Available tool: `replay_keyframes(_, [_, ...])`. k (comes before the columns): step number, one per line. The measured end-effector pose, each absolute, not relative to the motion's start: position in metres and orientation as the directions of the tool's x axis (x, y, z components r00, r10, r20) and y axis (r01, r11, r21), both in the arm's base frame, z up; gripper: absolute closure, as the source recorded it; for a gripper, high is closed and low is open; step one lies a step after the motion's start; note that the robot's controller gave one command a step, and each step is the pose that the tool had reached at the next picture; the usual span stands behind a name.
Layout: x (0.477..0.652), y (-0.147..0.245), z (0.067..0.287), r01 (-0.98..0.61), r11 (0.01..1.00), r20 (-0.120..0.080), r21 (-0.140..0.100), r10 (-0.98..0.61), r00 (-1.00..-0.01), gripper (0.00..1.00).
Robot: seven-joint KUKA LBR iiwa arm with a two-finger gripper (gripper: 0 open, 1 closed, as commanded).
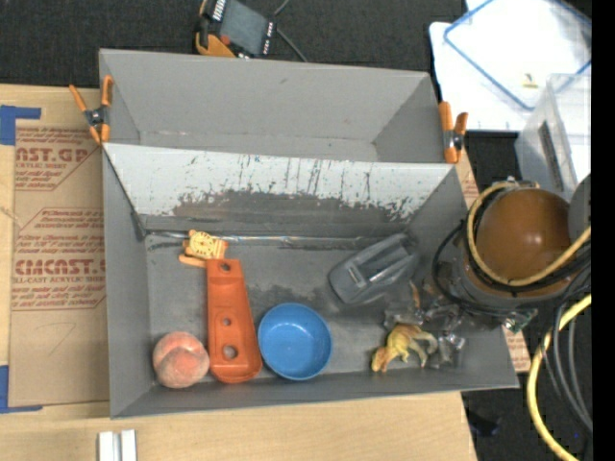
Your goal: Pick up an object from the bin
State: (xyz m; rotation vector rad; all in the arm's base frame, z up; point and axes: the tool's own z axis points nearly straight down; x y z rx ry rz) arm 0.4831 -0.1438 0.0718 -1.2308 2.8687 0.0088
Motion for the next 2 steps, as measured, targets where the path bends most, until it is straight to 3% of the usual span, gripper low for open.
replay_keyframes(1, [0.488,-0.144,0.178,-0.721,0.693,-0.015,0.000,-0.721,-0.693,1.00])
replay_keyframes(2, [0.489,-0.146,0.214,-0.723,0.691,-0.016,0.002,-0.723,-0.691,1.00])
